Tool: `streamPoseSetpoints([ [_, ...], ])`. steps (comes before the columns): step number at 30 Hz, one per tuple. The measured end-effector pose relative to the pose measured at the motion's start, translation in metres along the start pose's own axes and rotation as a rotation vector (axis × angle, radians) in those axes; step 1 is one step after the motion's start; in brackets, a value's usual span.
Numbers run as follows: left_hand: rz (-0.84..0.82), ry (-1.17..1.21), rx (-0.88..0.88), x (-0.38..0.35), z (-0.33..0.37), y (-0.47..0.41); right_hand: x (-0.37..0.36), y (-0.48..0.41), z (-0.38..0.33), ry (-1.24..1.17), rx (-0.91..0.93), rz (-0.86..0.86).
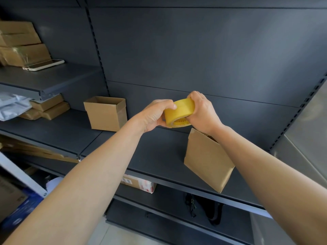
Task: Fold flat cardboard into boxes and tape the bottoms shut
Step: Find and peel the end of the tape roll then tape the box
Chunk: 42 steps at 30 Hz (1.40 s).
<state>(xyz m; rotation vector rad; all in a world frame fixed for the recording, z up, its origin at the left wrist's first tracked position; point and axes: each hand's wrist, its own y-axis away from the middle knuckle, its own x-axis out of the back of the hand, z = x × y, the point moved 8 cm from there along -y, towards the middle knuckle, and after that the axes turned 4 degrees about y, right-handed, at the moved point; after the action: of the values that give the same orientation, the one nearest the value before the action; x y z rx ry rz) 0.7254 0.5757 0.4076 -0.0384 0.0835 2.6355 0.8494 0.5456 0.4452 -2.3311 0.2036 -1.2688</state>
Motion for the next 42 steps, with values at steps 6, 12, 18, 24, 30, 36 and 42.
streamPoseSetpoints([
  [6, -0.057, 0.015, -0.001, -0.007, -0.004, -0.006, 0.005, 0.007, 0.019, -0.065, -0.1, 0.018],
  [12, -0.105, 0.036, 0.021, -0.02, -0.004, -0.01, 0.017, 0.012, 0.028, -0.053, -0.114, 0.04],
  [18, -0.053, -0.053, 0.063, -0.034, -0.001, -0.021, 0.026, 0.01, 0.019, 0.115, 0.024, 0.01],
  [24, -0.064, 0.044, 0.036, -0.04, -0.001, -0.026, 0.031, 0.011, 0.026, 0.114, 0.014, 0.027],
  [30, -0.083, 0.037, 0.023, -0.043, -0.005, -0.031, 0.033, 0.017, 0.04, 0.056, -0.052, 0.056],
  [36, -0.097, 0.105, 0.035, -0.05, -0.01, -0.034, 0.04, 0.015, 0.057, -0.003, -0.126, 0.078],
  [42, -0.118, 0.01, 0.067, -0.065, -0.009, -0.037, 0.043, 0.016, 0.058, 0.018, -0.103, 0.07],
])
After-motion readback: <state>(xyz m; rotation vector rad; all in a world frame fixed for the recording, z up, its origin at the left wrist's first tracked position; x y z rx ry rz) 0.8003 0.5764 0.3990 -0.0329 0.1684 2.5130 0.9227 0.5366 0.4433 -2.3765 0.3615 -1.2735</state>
